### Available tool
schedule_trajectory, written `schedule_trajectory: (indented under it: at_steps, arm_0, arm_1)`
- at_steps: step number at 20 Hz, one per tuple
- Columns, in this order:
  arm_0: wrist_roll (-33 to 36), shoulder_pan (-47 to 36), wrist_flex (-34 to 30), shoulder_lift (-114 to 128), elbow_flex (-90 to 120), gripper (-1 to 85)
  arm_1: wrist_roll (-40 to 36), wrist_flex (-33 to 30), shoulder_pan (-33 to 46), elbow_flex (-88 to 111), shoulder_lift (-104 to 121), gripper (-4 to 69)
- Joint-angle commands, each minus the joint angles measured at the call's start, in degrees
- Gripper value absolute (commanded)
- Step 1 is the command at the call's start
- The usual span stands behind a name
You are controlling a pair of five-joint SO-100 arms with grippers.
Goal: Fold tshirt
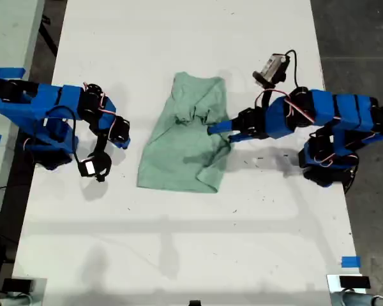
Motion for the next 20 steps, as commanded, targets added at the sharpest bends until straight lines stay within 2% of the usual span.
schedule_trajectory:
  at_steps: [1, 9, 10, 12, 13, 18, 20]
  arm_0:
    - [0.09, -0.97, -0.62, -0.09, -2.29, 0.1]
    - [0.79, -1.67, -0.26, -0.79, -3.96, 0.1]
    - [1.41, -1.76, -0.62, -1.05, -4.48, 1.8]
    - [2.02, -1.67, -0.18, -3.25, -8.09, 21.9]
    - [2.81, -1.49, 0.09, -5.01, -10.46, 25.6]
    - [6.5, -1.76, -0.35, -11.43, -17.05, 29.1]
    - [6.59, -2.02, -2.55, -12.83, -14.94, 29.1]
  arm_1:
    - [-0.79, -4.04, -0.7, 6.24, 10.02, 30.5]
    - [0.53, -2.11, 0.09, 13.27, 18.9, 28.2]
    - [0.53, -1.93, 0.09, 13.45, 19.07, 27.5]
    - [0.53, -2.02, 0.09, 13.71, 18.98, 25.5]
    - [0.53, -2.11, 0.09, 13.89, 18.98, 25.0]
    - [0.7, -2.2, 0.09, 14.24, 19.16, 24.2]
    - [0.88, -2.2, 0.0, 14.33, 19.16, 24.1]
